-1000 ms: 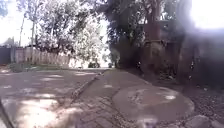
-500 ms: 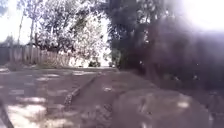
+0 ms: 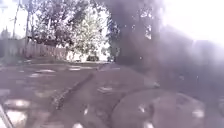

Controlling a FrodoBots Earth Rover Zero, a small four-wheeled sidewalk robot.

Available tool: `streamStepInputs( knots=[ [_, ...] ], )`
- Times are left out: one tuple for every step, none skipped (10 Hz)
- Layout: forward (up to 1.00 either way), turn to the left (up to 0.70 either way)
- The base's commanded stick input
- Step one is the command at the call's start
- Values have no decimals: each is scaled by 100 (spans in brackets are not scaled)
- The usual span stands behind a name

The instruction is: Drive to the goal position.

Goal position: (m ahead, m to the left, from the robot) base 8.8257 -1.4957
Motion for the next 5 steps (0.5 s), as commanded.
streamStepInputs(
  knots=[
    [68, 0],
    [68, 0],
    [68, 0],
    [68, 0],
    [68, 0]
  ],
)
